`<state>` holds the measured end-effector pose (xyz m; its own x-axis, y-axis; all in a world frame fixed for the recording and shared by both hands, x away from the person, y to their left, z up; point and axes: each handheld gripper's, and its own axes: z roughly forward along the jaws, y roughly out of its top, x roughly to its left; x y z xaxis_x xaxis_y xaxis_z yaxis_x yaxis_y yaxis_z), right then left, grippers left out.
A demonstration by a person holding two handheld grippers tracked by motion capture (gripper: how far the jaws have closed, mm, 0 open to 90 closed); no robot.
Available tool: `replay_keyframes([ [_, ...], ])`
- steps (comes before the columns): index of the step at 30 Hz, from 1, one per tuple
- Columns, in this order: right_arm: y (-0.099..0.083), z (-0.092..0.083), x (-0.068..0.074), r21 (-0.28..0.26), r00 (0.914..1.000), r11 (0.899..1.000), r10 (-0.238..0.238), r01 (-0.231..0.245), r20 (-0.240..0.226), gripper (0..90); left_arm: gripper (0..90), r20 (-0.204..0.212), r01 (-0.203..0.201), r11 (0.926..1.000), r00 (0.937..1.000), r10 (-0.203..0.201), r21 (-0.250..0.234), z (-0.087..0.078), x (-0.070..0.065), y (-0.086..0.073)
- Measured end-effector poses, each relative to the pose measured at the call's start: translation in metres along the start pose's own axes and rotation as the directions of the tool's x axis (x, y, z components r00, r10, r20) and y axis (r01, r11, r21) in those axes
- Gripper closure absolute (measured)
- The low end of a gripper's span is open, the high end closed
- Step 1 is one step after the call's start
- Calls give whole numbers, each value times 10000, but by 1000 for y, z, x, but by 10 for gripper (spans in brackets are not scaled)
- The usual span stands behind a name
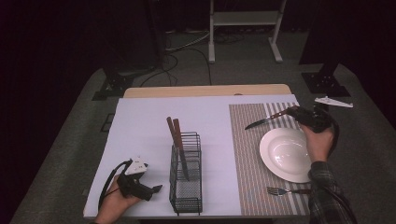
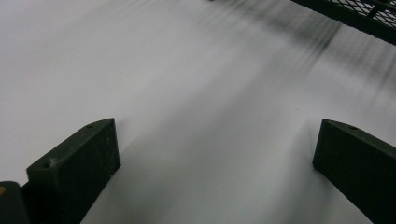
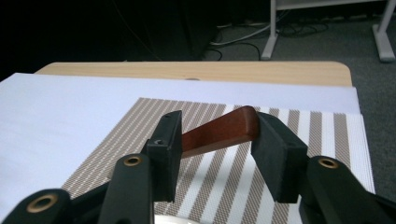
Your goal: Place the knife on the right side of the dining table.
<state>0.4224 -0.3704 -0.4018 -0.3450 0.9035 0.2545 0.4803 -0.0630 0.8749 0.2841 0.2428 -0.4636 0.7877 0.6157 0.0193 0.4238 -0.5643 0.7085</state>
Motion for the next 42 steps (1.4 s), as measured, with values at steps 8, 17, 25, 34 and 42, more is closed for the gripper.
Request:
replay_keyframes([
  [8, -8, 4, -7, 215, 9993, 9993, 292, -297, 229, 489, 0, 0, 4, 10000, 10000, -4, -5, 0, 0, 0],
  [17, -14, 10, -13, 562, 9970, 9966, 571, -600, 515, 439, 0, -1, 7, 10000, 10000, -7, -7, 0, 0, 0],
  [25, -18, 16, -17, 1134, 9920, 9877, 992, -1077, 786, 405, 0, -1, 9, 10000, 10000, -9, -9, 0, 0, 0],
  [34, -22, 20, -20, 1620, 9866, 9772, 1203, -1373, 1106, 396, 0, -1, 4, 10000, 10000, -4, -7, 0, 0, 0],
  [42, -21, 26, -19, 2102, 9823, 9677, 1078, -1390, 1531, 373, 0, 2, 7, 10000, 10000, -7, -2, 0, 0, 0],
])
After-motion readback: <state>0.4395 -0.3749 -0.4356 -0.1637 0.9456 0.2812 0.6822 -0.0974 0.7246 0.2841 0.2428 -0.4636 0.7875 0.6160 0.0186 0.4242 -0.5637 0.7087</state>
